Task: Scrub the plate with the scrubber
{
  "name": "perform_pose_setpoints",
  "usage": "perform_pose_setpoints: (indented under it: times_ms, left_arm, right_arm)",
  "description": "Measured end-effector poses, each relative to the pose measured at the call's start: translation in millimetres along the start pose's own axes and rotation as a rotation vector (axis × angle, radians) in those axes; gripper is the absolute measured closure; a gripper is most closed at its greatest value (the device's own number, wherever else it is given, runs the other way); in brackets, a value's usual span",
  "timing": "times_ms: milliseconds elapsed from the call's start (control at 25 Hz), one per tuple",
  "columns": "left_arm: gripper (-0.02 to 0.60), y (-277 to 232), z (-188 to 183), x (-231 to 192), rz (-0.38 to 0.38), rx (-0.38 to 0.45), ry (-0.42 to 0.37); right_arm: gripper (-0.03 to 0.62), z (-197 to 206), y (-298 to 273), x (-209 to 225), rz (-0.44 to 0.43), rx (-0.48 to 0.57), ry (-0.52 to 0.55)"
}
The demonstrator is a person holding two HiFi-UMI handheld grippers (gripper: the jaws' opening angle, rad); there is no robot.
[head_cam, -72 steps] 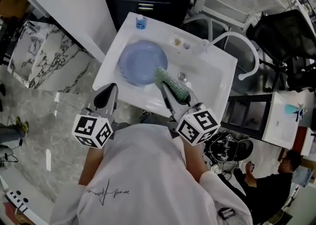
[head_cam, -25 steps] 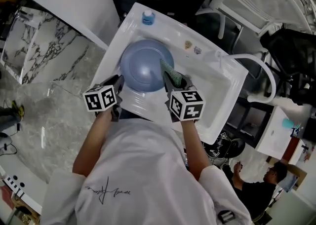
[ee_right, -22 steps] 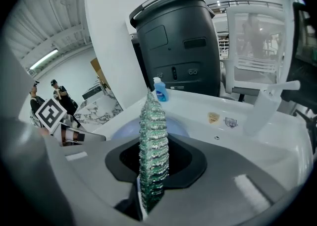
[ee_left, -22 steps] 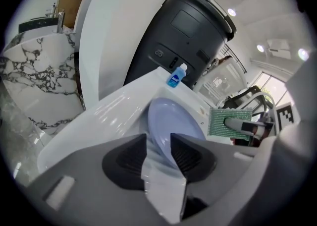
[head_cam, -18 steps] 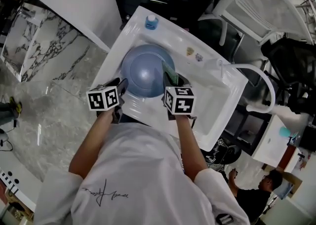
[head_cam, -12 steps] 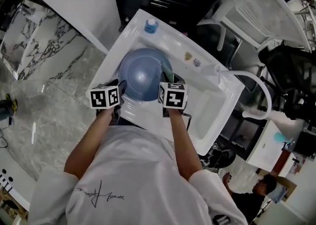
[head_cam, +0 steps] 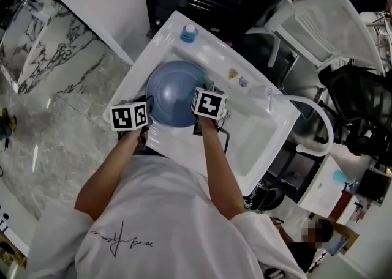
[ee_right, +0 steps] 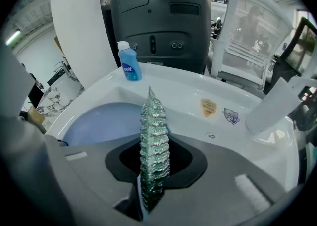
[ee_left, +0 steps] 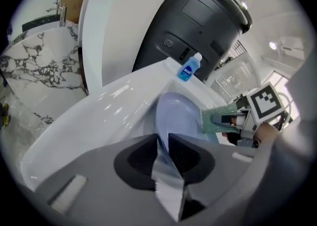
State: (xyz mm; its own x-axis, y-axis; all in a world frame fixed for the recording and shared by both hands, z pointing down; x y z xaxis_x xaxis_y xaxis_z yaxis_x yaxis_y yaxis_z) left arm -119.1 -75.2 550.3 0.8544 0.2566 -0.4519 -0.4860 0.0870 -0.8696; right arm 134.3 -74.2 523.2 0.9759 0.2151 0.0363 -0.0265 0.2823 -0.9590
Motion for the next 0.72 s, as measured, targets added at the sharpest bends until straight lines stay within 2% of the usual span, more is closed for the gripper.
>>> perform_pose_setpoints:
  times_ms: [320, 720]
  left_arm:
    - [0.465, 0, -3, -3, 0.054, 0.042, 0.041]
    - [0.471, -3, -7, -4, 0.086, 0.028, 0.064]
  right_arm:
    - [0.533, -7, -8, 1, 0.006, -0.009, -0.008]
    - [0.534, -16, -15, -3, -0.001, 0.012, -0.004]
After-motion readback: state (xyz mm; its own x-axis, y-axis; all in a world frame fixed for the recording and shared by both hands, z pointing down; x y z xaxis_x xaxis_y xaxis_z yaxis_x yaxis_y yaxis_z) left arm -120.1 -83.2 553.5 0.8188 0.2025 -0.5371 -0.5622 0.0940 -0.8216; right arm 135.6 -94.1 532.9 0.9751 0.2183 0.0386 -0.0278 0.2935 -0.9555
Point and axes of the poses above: the fingertips, and each gripper's own axes: y backward along the fingers, x to its right, z out of its underside, the point moved 7 cm from there along y, backward along the fingers, and after that the axes turned 14 degrees about -x, right-handed, at the moved point
